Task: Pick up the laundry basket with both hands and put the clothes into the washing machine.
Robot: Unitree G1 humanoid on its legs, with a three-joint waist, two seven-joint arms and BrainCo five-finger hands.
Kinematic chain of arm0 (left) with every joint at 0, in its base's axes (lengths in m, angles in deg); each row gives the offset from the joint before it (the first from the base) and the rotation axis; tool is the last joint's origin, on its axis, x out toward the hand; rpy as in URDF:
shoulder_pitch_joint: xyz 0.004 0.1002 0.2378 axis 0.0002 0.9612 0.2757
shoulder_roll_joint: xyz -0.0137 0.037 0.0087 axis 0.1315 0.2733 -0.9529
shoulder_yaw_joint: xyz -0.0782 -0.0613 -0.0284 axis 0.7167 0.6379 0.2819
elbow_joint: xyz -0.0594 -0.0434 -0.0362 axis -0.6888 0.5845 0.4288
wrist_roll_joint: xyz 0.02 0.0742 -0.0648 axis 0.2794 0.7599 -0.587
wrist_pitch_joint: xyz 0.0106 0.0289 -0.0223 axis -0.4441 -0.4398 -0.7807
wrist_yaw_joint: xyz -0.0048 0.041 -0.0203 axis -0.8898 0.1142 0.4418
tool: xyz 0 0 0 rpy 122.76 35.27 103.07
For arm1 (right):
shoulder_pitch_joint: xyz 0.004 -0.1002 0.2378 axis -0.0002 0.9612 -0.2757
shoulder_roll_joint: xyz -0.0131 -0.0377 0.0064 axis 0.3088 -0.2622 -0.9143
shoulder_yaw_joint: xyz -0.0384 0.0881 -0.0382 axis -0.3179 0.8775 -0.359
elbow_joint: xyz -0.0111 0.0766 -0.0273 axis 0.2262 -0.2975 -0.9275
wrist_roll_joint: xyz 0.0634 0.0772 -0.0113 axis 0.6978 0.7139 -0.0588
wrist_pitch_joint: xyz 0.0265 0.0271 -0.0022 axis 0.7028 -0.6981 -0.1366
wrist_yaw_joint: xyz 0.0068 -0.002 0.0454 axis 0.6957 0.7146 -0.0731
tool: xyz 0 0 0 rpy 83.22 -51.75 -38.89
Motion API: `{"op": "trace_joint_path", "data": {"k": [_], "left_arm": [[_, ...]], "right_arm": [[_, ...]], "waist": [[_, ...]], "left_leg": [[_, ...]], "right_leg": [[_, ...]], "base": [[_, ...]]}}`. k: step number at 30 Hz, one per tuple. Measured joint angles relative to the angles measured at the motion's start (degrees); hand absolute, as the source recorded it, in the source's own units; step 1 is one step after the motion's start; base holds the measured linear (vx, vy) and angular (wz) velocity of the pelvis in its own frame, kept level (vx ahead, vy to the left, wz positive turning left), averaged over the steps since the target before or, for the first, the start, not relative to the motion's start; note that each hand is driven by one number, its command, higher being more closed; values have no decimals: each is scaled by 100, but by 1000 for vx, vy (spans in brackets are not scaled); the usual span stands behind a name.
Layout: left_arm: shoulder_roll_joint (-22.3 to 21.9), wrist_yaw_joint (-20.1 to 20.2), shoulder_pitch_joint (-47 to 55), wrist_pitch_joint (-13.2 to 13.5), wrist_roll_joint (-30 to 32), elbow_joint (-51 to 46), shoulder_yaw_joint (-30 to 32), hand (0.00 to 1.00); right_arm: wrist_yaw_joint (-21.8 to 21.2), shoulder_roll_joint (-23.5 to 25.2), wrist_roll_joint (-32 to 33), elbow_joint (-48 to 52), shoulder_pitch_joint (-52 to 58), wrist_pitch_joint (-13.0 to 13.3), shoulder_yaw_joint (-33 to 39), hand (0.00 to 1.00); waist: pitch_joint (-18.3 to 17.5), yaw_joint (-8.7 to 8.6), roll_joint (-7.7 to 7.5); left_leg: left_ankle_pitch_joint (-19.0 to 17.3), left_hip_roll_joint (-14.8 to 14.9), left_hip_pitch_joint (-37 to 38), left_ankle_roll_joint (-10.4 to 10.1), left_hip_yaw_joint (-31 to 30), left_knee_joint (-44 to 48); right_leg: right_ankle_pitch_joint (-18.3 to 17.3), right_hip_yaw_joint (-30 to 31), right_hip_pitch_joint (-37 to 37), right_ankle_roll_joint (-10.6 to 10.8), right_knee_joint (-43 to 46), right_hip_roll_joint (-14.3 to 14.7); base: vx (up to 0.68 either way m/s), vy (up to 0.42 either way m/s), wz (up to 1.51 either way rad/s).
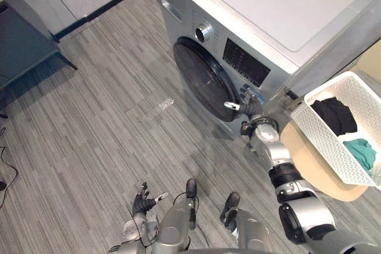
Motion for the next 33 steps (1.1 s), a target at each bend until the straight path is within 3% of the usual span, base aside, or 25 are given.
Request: {"op": "trace_joint_path", "data": {"k": [6, 12, 20, 24, 26, 29, 33], "left_arm": [[-20, -18, -3, 5, -2, 98, 4, 0], [-29, -132, -24, 20, -138, -119, 0, 0], [-87, -239, -3, 138, -972, -1258, -81, 0], [-174, -235, -45, 253, -972, -1832, -225, 0], [-253, -236, -96, 243, -969, -1839, -252, 0], [-297, -238, -80, 213, -955, -1826, -255, 0], [-297, -239, -108, 206, -938, -1823, -281, 0]], "right_arm": [[12, -7, -45, -49, -65, 0, 51, 0], [132, 43, -32, -525, -1243, -12, 264, 0], [502, -58, 533, -669, -2090, 89, 716, 0], [688, -533, 537, -744, -2379, 222, 704, 0], [727, -840, 762, -1017, -2778, 251, 535, 0], [797, -917, 778, -1026, -2825, 284, 180, 0], [650, -455, 806, -326, -2185, 427, -1022, 0]], "waist": [[107, 9, -22], [485, 23, 23], [642, 33, 139], [721, 5, 296], [813, 47, 430], [882, 59, 469], [878, 100, 460]], "left_leg": [[7, -4, -71, 10, 93, 88], [9, 1, -283, 8, 101, 146], [9, -108, -1053, -3, -291, 567], [-40, -81, -1432, 2, -165, 570], [13, 44, -1630, 71, 99, 705], [66, 9, -1642, 35, 149, 591], [125, 71, -1487, -43, 215, 605]], "right_leg": [[0, 79, -120, 1, 28, -12], [-16, 82, -384, -23, 225, -53], [-272, -586, -774, -49, 749, -385], [-357, -1020, -983, -13, 869, -590], [-364, -1222, -1118, -35, 994, -740], [-362, -1293, -1158, -1, 1088, -824], [-336, -1218, -1052, -11, 1075, -776]], "base": [[54, 6, -5], [-40, -6, 1], [-28, 0, 40], [-129, 15, 45], [-104, -11, 36], [-101, -11, 26], [0, -48, -13]]}}
